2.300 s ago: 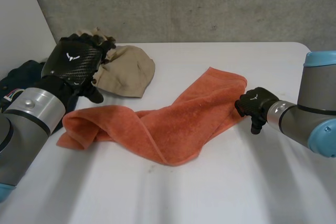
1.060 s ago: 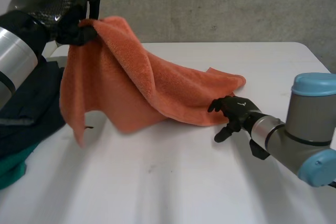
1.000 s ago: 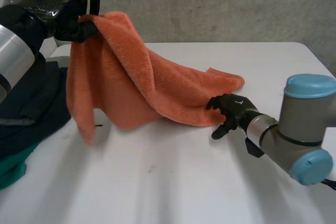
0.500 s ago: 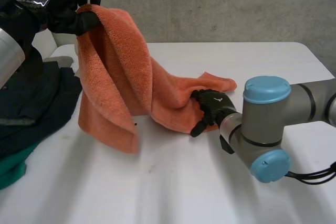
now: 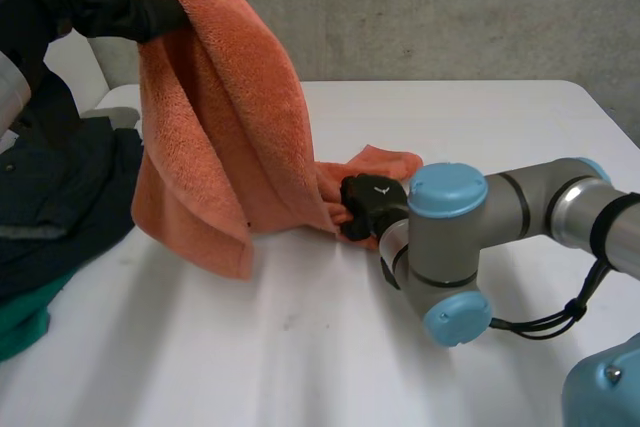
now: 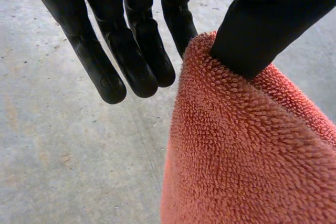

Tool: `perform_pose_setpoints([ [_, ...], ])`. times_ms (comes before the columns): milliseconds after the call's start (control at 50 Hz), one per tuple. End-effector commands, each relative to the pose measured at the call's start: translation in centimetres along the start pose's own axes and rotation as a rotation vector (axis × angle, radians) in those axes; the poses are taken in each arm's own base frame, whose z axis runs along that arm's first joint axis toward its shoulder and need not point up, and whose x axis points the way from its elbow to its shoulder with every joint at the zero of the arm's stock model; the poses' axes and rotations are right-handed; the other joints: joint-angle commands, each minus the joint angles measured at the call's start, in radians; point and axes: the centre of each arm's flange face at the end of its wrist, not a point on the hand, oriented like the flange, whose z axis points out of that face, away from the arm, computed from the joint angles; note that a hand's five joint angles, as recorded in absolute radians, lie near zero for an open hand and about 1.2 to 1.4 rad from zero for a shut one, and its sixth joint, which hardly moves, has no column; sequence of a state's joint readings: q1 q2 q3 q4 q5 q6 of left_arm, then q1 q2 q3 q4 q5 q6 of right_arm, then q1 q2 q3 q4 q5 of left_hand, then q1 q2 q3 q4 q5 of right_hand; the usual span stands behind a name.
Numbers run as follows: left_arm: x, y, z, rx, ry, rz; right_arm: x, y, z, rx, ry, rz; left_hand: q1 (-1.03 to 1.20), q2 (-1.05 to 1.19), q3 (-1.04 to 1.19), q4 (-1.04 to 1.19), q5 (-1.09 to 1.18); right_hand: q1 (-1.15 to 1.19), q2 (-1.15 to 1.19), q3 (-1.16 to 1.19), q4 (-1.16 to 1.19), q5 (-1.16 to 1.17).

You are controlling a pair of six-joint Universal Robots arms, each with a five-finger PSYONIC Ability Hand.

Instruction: Fold the laundry.

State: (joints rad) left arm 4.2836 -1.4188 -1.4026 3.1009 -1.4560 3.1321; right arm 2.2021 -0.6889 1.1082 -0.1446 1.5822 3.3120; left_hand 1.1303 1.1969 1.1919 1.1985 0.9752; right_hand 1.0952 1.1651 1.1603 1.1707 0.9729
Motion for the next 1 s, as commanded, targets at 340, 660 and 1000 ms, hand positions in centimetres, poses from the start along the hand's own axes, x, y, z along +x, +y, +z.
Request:
perform_pose_setpoints([
  [340, -3.8, 14.0, -0.4, -0.44, -0.009, 0.042, 9.4, -18.2, -11.6, -0.112, 0.065, -0.632, 0.266, 0.199, 0.204, 0.198, 0.247, 0.301, 0.231, 0.236, 0.226, 0.249],
  [660, -6.0, 10.1, 11.5, 0.031, -0.171, 0.14, 13.4, -23.2, -4.7, 0.294, 0.471, -0.75, 0.266, 0.199, 0.204, 0.198, 0.247, 0.301, 0.231, 0.236, 0.226, 0.249],
  [1000, -4.8, 12.5, 8.8, 0.006, -0.168, 0.095, 12.8, -24.2, -6.7, 0.546, 0.376, -0.715, 0.266, 0.199, 0.204, 0.198, 0.247, 0.301, 0.231, 0.236, 0.226, 0.249],
])
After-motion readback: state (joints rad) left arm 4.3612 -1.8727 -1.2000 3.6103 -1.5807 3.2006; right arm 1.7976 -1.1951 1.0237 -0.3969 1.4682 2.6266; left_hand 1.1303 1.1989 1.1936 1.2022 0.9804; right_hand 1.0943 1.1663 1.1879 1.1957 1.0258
